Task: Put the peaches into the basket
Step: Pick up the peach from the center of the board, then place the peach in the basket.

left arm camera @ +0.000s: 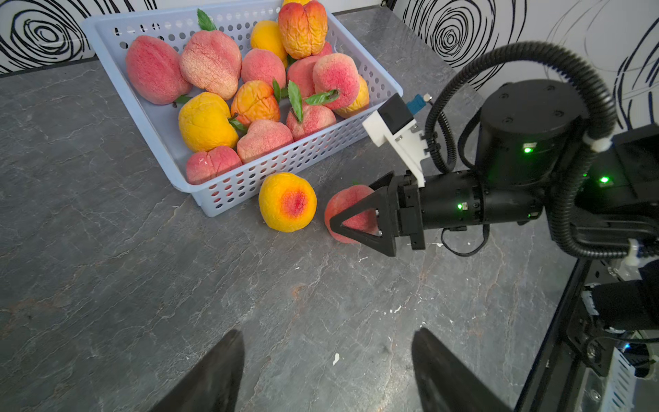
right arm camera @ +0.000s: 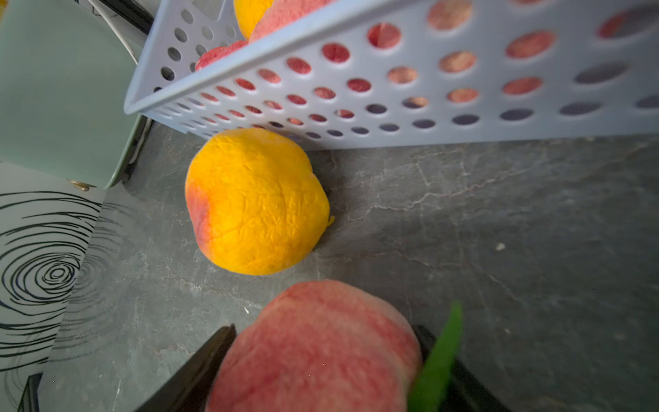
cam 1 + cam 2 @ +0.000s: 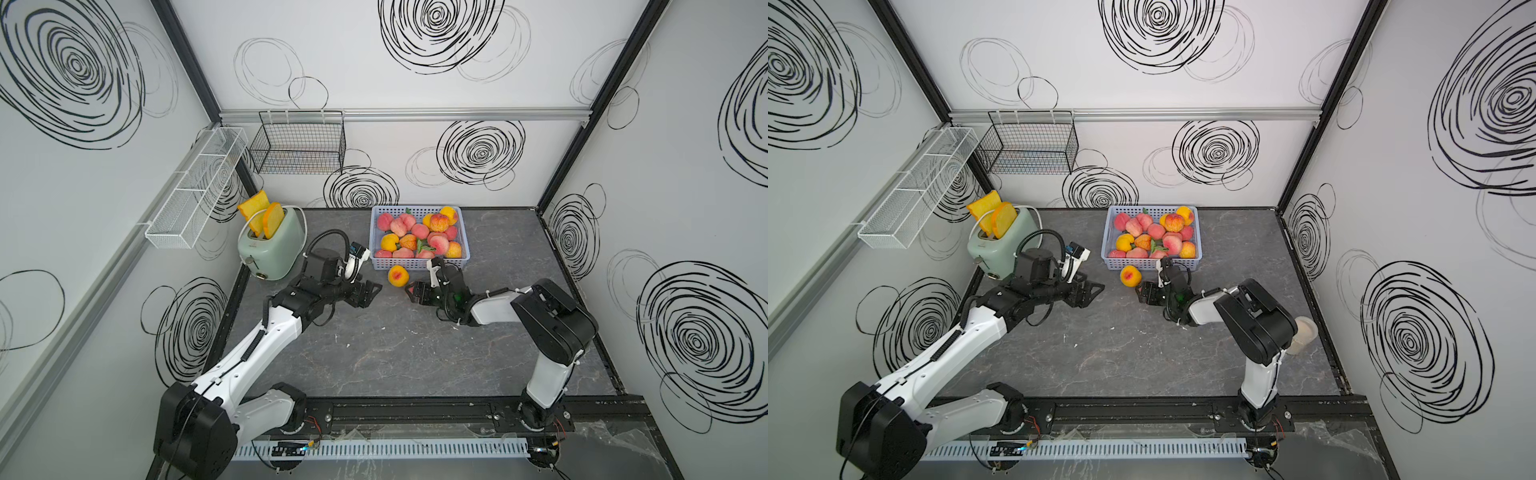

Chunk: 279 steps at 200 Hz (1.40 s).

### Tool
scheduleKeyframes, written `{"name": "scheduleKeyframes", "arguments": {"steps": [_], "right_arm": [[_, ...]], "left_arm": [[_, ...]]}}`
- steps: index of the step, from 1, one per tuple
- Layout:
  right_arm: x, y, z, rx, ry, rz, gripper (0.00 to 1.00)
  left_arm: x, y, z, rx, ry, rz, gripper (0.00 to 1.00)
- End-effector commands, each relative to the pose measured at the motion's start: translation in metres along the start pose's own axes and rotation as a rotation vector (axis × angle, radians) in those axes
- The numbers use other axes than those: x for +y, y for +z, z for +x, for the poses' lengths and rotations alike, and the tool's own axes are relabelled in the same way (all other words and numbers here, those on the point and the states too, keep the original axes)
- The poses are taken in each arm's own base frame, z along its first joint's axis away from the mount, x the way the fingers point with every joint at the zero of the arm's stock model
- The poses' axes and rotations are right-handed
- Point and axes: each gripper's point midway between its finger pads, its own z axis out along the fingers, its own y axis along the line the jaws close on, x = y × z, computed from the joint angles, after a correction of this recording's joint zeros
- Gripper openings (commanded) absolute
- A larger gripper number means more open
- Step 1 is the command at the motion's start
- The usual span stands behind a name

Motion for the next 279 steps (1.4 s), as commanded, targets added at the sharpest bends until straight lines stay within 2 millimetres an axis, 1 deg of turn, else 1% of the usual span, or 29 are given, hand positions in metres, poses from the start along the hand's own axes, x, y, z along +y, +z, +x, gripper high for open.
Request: {"name": "scheduleKeyframes", "arguments": {"steps": [1, 49, 91, 121, 151, 180, 203, 233, 279], "right_arm": [[0.001, -0.006, -0.003, -0.015, 0.015, 0.0, 0.73], [0.006, -0.025, -0.009, -0.044, -0.011, -0.006, 0.66], [0.012, -0.046, -0.013, -0.075, -0.03, -0.018, 0.61], [0.022, -0.064, -0.023, -0.104, -0.054, -0.029, 0.59], [0.04, -0.083, -0.046, -0.159, -0.096, -0.058, 0.57], [0.051, -0.095, -0.072, -0.229, -0.146, -0.056, 0.57], [0.051, -0.095, -0.088, -0.258, -0.182, -0.034, 0.57], [0.05, -0.096, -0.115, -0.303, -0.197, -0.033, 0.57], [0.043, -0.08, -0.148, -0.33, -0.232, -0.005, 0.57]], "left_arm": [[-0.003, -0.007, -0.013, -0.045, 0.012, 0.017, 0.78], [-0.002, -0.005, -0.013, -0.041, 0.006, 0.018, 0.78], [-0.001, -0.003, -0.013, -0.037, 0.001, 0.017, 0.78], [-0.001, -0.003, -0.012, -0.036, -0.002, 0.019, 0.78], [-0.002, -0.001, -0.012, -0.032, -0.005, 0.029, 0.78], [-0.001, -0.001, -0.012, -0.031, -0.006, 0.028, 0.78], [-0.001, -0.003, -0.012, -0.036, -0.004, 0.027, 0.78], [-0.001, -0.003, -0.013, -0.035, -0.005, 0.029, 0.79], [-0.003, -0.004, -0.014, -0.042, -0.006, 0.036, 0.79]]}}
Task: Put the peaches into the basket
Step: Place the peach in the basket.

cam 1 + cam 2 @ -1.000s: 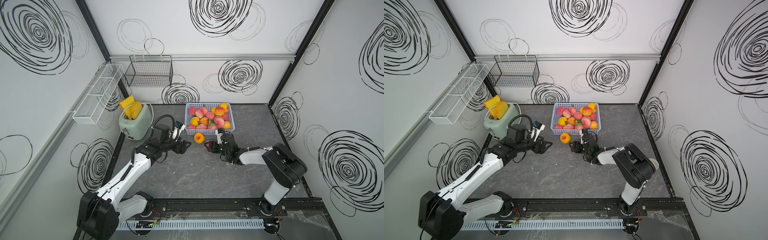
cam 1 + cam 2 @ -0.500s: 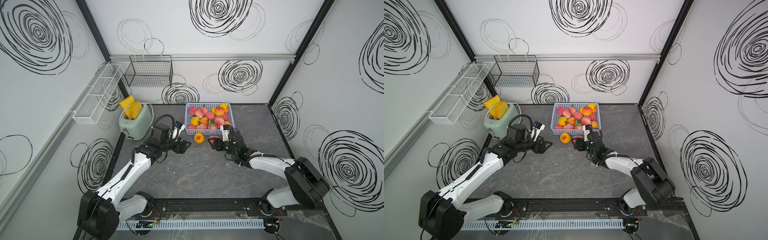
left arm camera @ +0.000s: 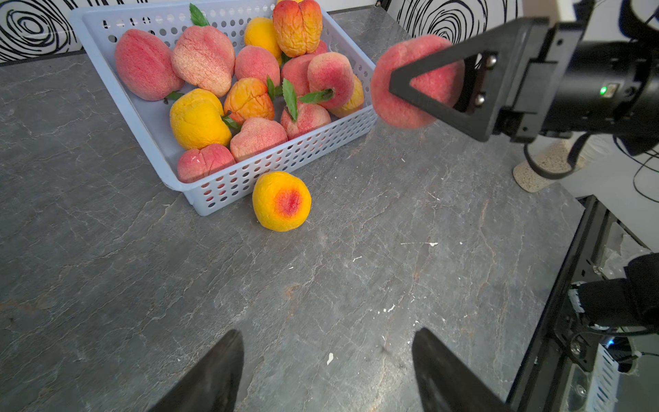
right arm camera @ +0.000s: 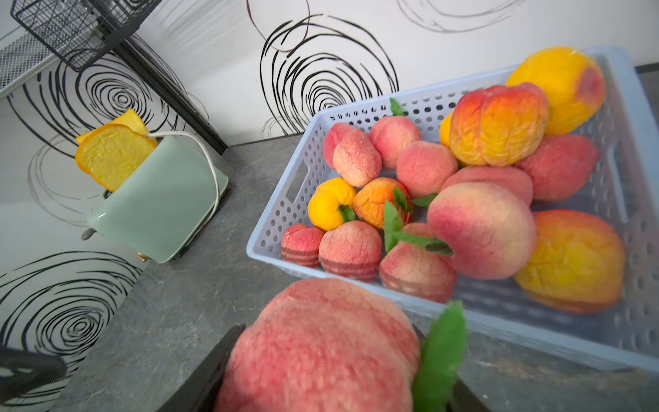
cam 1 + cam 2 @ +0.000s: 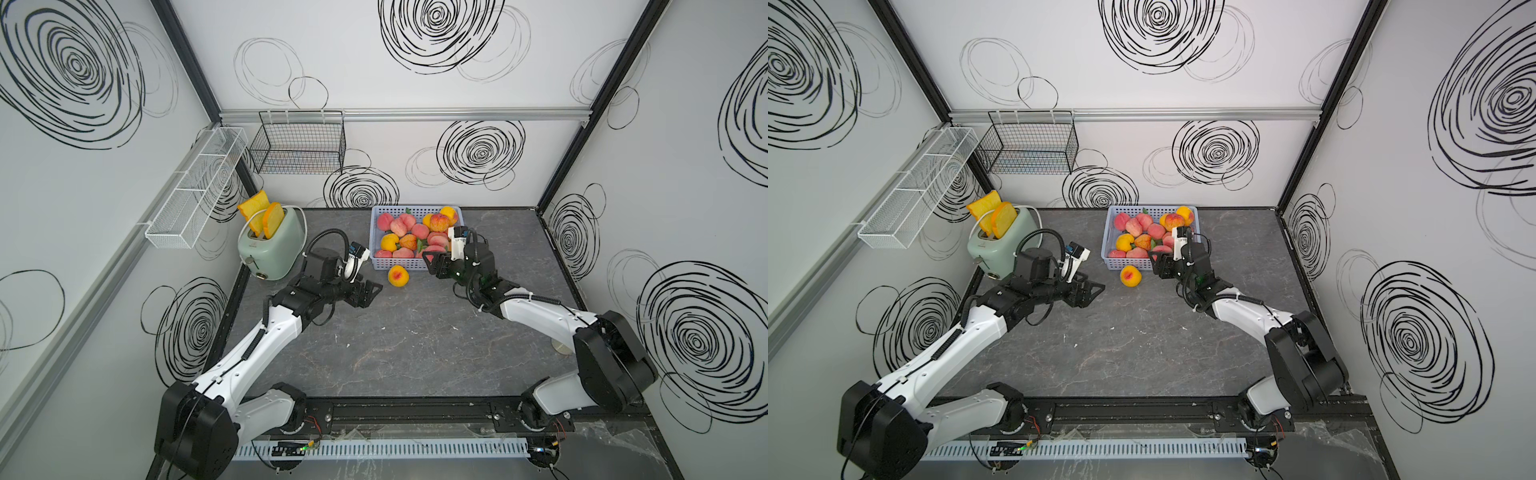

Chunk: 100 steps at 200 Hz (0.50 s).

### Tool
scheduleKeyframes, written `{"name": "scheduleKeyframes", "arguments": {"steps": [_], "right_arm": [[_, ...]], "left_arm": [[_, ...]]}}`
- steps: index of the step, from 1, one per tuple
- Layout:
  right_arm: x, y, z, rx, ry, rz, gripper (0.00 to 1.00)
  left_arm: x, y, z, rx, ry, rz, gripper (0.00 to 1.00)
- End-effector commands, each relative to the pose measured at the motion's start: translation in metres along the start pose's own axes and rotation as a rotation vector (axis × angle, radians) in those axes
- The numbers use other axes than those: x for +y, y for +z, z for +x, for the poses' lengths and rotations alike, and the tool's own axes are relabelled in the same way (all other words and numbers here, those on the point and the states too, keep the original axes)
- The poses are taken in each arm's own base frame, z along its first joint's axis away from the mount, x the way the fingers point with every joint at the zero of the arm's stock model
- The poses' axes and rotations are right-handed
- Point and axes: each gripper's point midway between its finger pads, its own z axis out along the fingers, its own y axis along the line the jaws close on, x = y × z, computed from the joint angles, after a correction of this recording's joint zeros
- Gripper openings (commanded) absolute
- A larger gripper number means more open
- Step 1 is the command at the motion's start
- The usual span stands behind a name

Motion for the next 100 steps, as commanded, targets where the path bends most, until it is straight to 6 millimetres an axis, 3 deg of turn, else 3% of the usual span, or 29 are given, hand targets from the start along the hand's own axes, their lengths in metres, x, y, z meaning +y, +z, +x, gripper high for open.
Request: {"name": "scheduleKeyframes", "arguments": {"steps": [1, 35, 100], "right_arm": [[-0.005, 0.014, -0.016, -0.017, -0.044, 0.009, 0.57], [-0.019, 0.039, -0.029, -0.015, -0.049, 0.031, 0.57], [-0.048, 0.099, -0.034, 0.034, -0.111, 0.098, 0.58]], "left_arm": [[-0.001, -0.005, -0.015, -0.044, 0.011, 0.011, 0.79], [-0.001, -0.006, -0.015, -0.05, 0.01, 0.012, 0.79], [-0.001, -0.007, -0.016, -0.053, 0.01, 0.012, 0.79]]}}
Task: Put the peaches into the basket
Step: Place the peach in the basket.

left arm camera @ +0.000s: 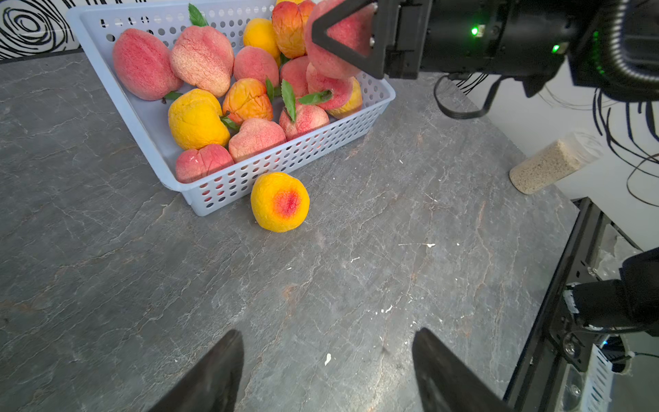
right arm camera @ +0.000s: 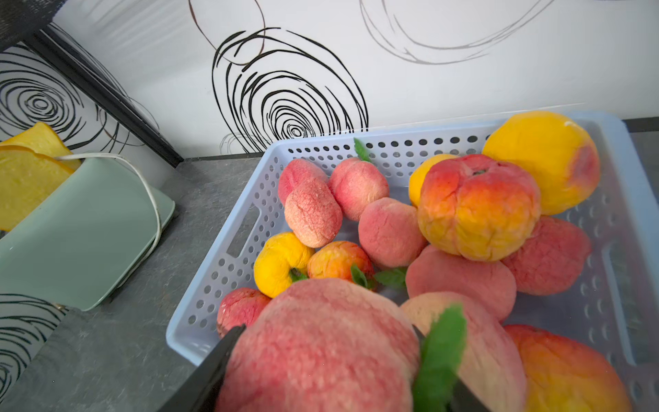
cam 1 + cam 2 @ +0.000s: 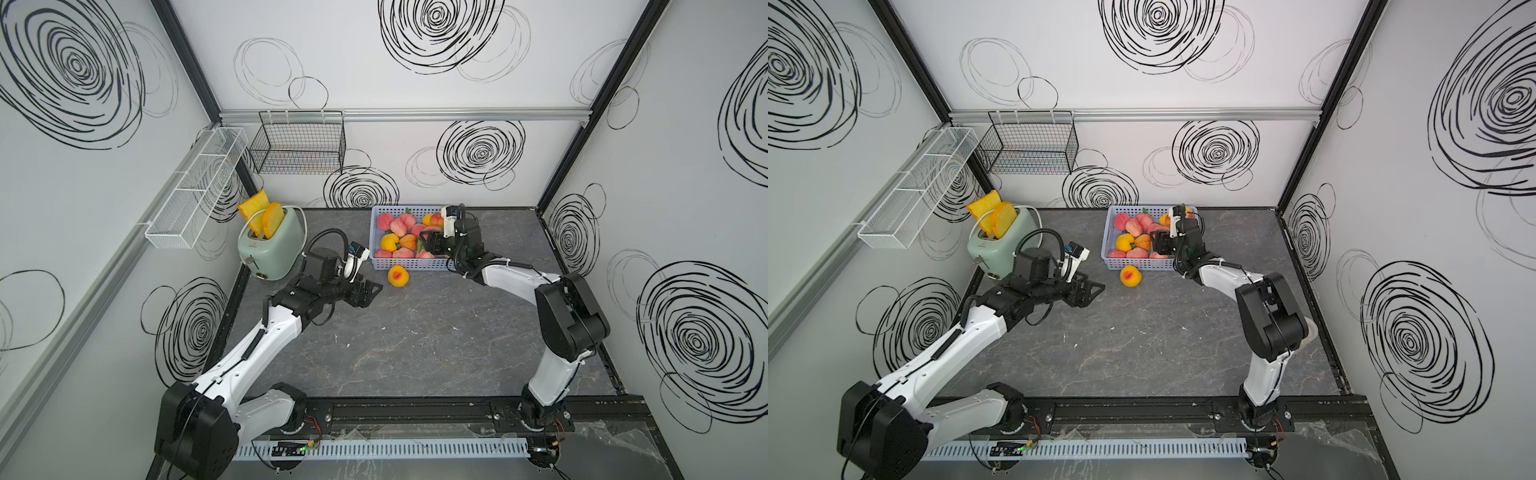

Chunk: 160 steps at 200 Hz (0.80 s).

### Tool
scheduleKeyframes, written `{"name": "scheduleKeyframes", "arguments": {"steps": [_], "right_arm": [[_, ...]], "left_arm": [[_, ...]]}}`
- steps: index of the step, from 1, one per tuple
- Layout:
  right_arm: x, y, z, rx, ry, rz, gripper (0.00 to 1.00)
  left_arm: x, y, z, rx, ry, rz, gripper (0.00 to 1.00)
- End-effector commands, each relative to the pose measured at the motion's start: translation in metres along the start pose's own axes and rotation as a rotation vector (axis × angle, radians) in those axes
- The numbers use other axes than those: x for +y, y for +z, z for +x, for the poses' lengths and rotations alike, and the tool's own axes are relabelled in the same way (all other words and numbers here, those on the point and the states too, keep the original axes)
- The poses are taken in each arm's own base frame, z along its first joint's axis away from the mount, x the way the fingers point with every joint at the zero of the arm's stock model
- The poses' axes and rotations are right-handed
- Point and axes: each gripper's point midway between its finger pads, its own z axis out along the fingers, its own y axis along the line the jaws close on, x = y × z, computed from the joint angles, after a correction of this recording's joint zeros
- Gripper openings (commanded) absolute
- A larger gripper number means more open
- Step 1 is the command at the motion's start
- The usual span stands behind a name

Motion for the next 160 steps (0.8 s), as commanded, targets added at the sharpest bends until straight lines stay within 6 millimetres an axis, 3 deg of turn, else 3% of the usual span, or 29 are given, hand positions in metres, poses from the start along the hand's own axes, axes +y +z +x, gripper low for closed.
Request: {"name": "scheduleKeyframes", "arguments": {"steps": [1, 76, 107, 160], "right_arm": [[-0.006, 0.017, -0.001, 0.024, -0.053, 0.022, 0.58], [-0.035, 0.073, 0.008, 0.105, -0.136, 0.141, 0.62], [-0.039, 0.081, 0.008, 0.109, -0.151, 0.157, 0.67], [-0.036, 0.08, -0.005, 0.088, -0.162, 0.163, 0.84]], "left_arm": [[-0.002, -0.006, -0.015, -0.051, 0.017, 0.008, 0.79], [0.0, -0.004, -0.014, -0.042, 0.013, 0.005, 0.79], [0.002, -0.003, -0.013, -0.038, 0.009, 0.003, 0.79], [0.004, -0.002, -0.013, -0.036, 0.003, 0.0, 0.79]]}}
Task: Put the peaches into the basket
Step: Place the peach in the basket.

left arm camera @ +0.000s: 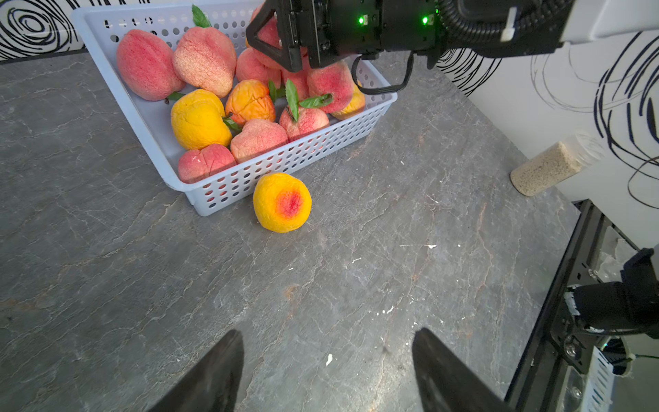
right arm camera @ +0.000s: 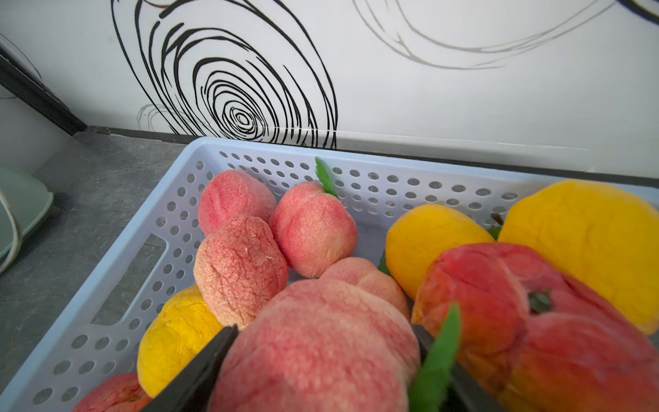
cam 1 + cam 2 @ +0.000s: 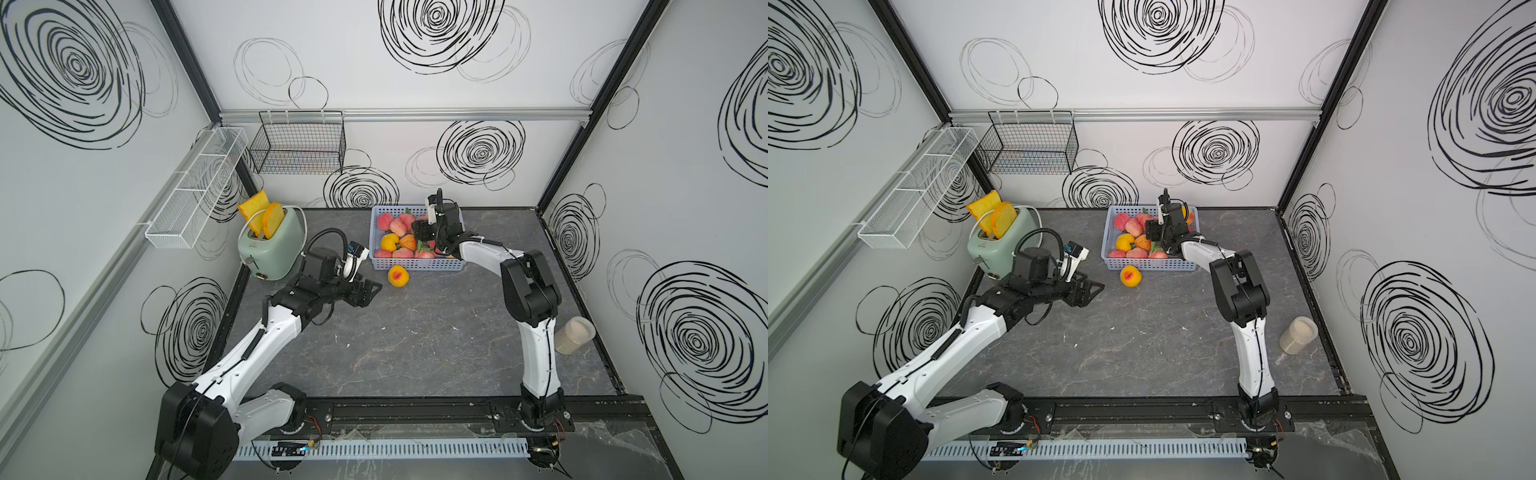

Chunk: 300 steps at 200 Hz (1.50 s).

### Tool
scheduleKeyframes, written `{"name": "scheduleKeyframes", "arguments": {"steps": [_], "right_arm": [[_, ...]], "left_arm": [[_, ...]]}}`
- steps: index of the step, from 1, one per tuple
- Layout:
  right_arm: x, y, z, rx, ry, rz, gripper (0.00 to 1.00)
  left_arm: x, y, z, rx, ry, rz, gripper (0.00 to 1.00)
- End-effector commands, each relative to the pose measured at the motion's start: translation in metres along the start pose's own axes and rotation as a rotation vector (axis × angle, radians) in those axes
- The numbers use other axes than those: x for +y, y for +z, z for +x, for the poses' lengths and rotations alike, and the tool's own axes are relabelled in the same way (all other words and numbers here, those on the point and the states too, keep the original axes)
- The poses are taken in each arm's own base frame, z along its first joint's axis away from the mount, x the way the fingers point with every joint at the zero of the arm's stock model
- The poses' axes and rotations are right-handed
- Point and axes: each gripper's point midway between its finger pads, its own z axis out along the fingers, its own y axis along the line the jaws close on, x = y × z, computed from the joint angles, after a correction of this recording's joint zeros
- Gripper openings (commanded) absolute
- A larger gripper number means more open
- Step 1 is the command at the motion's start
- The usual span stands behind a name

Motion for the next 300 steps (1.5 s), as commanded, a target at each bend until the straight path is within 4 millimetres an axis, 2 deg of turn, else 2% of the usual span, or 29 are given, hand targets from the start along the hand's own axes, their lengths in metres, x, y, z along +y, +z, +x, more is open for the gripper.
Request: {"name": "scheduleKeyframes", "arguments": {"steps": [1, 37, 62, 97, 114, 133, 161, 198, 242, 260, 300], "right_arm": [[-0.005, 0.0, -0.002, 0.013, -0.012, 0.028, 0.85], [-0.004, -0.012, -0.015, -0.011, -0.022, 0.032, 0.89], [0.0, -0.029, -0.035, -0.051, -0.03, 0.027, 0.89], [0.014, -0.074, -0.069, -0.153, -0.044, -0.03, 0.91], [0.018, -0.099, -0.078, -0.195, -0.059, -0.047, 0.92], [0.017, -0.127, -0.079, -0.224, -0.052, -0.049, 0.92], [0.016, -0.17, -0.061, -0.27, -0.015, -0.083, 0.93], [0.005, -0.208, -0.021, -0.269, -0.009, -0.075, 0.93], [-0.006, -0.228, 0.039, -0.221, 0.008, -0.082, 0.92], [-0.007, -0.234, 0.061, -0.196, 0.037, -0.102, 0.92], [0.015, -0.249, 0.113, -0.136, 0.079, -0.259, 0.88]], "left_arm": [[0.001, -0.002, -0.012, -0.033, 0.008, 0.005, 0.79], [0.001, -0.001, -0.012, -0.03, 0.005, 0.005, 0.79], [0.001, 0.0, -0.011, -0.028, 0.004, 0.007, 0.79], [0.0, 0.002, -0.01, -0.022, -0.006, 0.023, 0.79], [0.0, 0.002, -0.011, -0.025, -0.009, 0.021, 0.79], [0.001, 0.001, -0.011, -0.03, -0.009, 0.012, 0.79], [0.002, 0.001, -0.012, -0.032, -0.009, 0.006, 0.78], [0.003, 0.001, -0.012, -0.037, -0.017, 0.002, 0.78], [0.007, 0.006, -0.012, -0.039, -0.037, -0.009, 0.77], [0.017, 0.009, -0.01, -0.052, -0.075, -0.056, 0.76], [0.029, 0.02, -0.009, -0.059, -0.135, -0.123, 0.77]]}}
